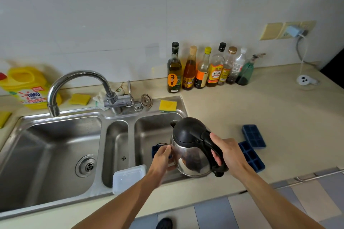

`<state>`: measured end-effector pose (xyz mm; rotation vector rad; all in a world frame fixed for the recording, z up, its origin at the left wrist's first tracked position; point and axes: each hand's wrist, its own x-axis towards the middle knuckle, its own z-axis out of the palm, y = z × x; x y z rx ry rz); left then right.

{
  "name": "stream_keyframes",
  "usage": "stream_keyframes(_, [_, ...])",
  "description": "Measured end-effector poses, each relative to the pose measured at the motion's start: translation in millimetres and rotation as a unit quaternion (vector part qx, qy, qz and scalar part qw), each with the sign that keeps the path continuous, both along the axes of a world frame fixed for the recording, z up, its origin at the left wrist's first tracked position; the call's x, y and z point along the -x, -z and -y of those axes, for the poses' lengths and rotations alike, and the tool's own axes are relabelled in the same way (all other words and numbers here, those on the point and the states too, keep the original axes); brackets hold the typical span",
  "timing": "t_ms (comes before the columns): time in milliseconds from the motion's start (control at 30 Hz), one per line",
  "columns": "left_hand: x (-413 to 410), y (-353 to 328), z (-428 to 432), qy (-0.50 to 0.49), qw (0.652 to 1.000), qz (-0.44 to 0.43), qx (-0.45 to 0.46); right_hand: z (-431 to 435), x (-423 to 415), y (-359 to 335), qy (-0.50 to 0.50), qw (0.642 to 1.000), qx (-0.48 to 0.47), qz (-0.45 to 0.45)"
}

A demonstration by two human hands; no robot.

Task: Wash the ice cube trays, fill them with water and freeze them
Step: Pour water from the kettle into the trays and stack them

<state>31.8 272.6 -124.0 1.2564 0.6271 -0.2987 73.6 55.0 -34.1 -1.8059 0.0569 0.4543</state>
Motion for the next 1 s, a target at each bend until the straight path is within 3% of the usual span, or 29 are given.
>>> stream_keyframes(300, [22, 3, -12, -0.004, 0.999, -0.007, 0.05, -15, -4, -9, -0.041, 0.998, 0.05, 0.01])
stream_keyframes(1000, [30, 19, -12, -0.065, 0.995, -0.042, 0.067, -35, -14, -23, -0.077, 0.99, 0.117, -0.001])
